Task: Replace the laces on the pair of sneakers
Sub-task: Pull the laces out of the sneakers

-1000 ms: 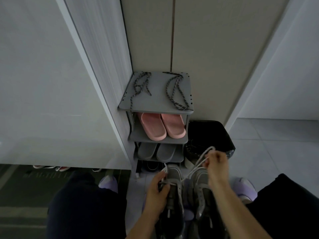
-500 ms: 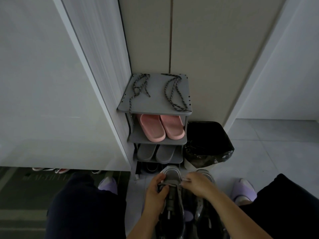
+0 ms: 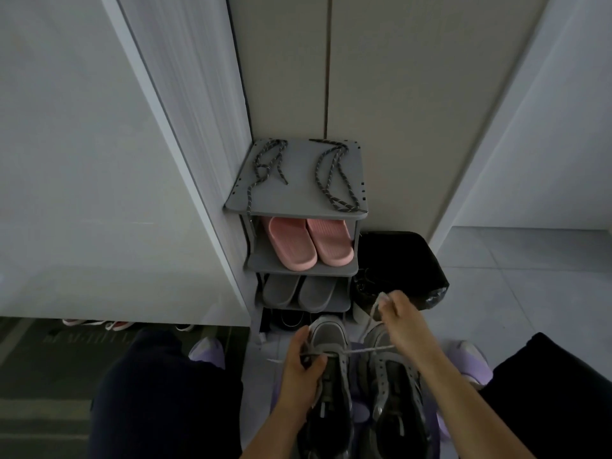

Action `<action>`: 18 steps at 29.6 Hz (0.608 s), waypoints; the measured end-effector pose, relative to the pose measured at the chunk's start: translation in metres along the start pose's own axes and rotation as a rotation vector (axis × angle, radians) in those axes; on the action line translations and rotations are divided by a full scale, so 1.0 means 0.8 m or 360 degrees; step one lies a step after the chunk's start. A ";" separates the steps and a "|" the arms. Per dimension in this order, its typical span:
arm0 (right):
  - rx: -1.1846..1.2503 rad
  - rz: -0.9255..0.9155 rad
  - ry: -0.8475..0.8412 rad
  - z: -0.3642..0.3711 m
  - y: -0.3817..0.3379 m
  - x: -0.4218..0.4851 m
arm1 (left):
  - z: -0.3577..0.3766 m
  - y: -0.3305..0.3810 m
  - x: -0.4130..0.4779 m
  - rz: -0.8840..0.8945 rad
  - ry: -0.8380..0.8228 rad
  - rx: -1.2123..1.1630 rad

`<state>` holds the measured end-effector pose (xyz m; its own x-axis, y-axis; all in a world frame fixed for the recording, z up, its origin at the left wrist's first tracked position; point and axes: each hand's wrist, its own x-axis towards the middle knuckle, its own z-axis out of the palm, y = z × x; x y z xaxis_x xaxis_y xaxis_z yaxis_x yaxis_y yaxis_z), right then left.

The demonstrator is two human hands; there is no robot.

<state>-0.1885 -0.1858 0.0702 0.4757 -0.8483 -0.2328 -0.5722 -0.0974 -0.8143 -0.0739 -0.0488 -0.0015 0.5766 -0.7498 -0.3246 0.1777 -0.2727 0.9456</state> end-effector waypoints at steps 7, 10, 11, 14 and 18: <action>-0.0884 -0.0105 -0.0501 0.018 0.011 -0.020 | 0.002 -0.012 0.008 -0.0067 0.0140 0.0031; -0.0007 0.0047 -0.0112 -0.011 -0.014 -0.012 | 0.005 -0.020 0.011 -0.0119 0.0201 0.0160; 0.0313 0.0060 0.0014 -0.023 -0.024 -0.011 | 0.006 -0.022 0.013 -0.0126 0.0224 0.0226; 0.1074 0.0010 0.0190 -0.045 -0.051 -0.017 | 0.007 -0.025 0.016 -0.0125 0.0285 0.0324; 0.1428 -0.0143 0.0183 -0.052 -0.074 -0.025 | 0.006 -0.031 0.018 -0.0106 0.0260 0.0309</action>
<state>-0.1917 -0.1847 0.1455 0.3960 -0.9086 -0.1332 0.2220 0.2354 -0.9462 -0.0738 -0.0561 -0.0300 0.6928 -0.6234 -0.3626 0.0722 -0.4404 0.8949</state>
